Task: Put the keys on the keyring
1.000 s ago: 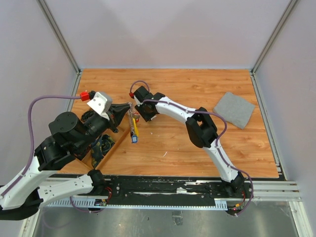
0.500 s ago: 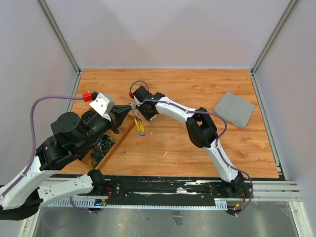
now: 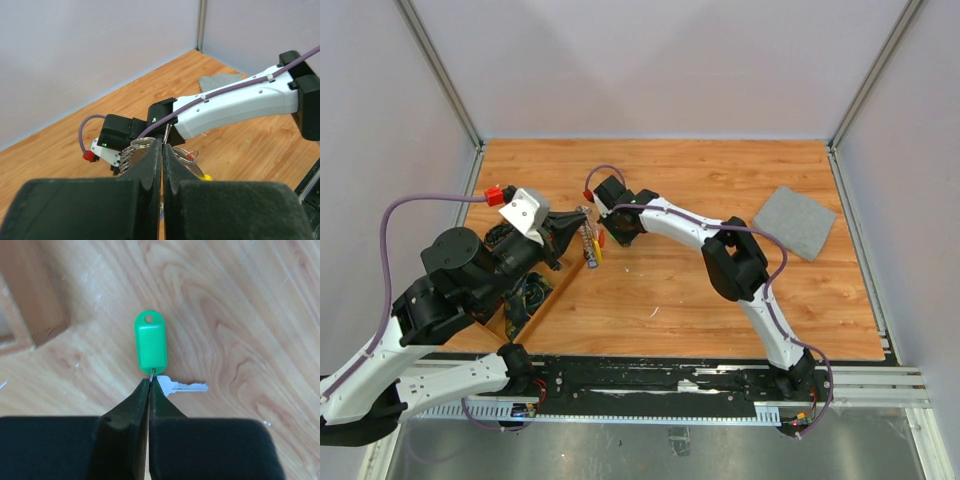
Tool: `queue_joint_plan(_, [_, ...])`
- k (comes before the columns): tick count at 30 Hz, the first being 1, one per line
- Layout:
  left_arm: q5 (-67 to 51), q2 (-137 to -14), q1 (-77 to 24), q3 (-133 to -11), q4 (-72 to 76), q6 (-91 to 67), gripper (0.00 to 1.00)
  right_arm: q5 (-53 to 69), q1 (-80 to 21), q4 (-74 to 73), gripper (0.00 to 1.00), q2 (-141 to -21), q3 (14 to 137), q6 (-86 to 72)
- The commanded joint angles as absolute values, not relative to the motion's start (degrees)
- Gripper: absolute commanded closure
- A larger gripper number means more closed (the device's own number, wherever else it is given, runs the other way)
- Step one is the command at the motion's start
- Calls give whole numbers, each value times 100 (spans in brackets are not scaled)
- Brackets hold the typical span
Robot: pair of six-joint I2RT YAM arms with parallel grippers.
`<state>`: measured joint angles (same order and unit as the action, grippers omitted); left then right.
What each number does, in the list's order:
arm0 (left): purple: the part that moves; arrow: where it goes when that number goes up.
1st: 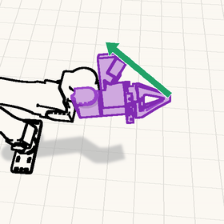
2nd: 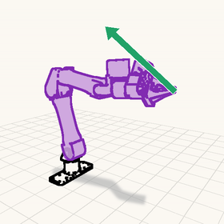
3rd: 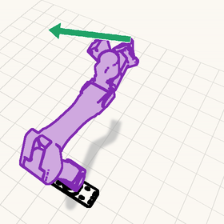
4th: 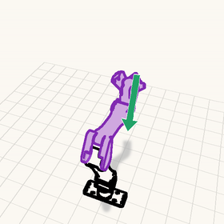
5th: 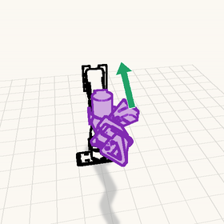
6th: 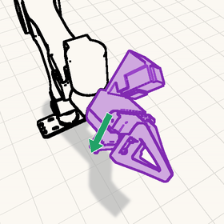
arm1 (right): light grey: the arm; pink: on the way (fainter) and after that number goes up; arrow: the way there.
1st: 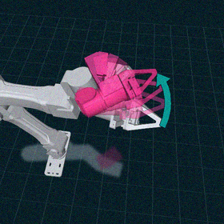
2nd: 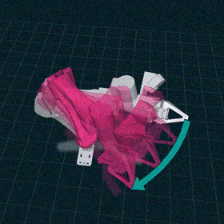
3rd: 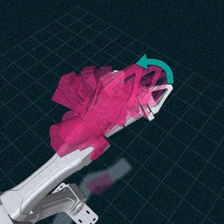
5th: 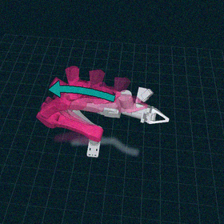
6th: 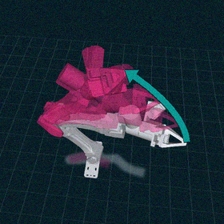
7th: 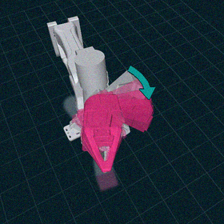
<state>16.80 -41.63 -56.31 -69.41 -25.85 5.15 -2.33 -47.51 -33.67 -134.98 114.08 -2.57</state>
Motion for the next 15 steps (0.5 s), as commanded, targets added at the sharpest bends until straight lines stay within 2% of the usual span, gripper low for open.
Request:
queue_joint_plan(1, [1657, -4087, -5589, -6877, -2242, 571, 100, 405, -4619, -2955, 99, -12544, 10758, -62])
queue_joint_plan(10, [1283, -4230, -5590, -6787, -2263, 428, 100, 2048, -4080, -1391, 99, -10376, 8313, 70])
queue_joint_plan(15, [1063, -4299, -5585, -6626, -2136, 394, 99, 2611, -3824, -1221, 99, -9289, 7573, 359])
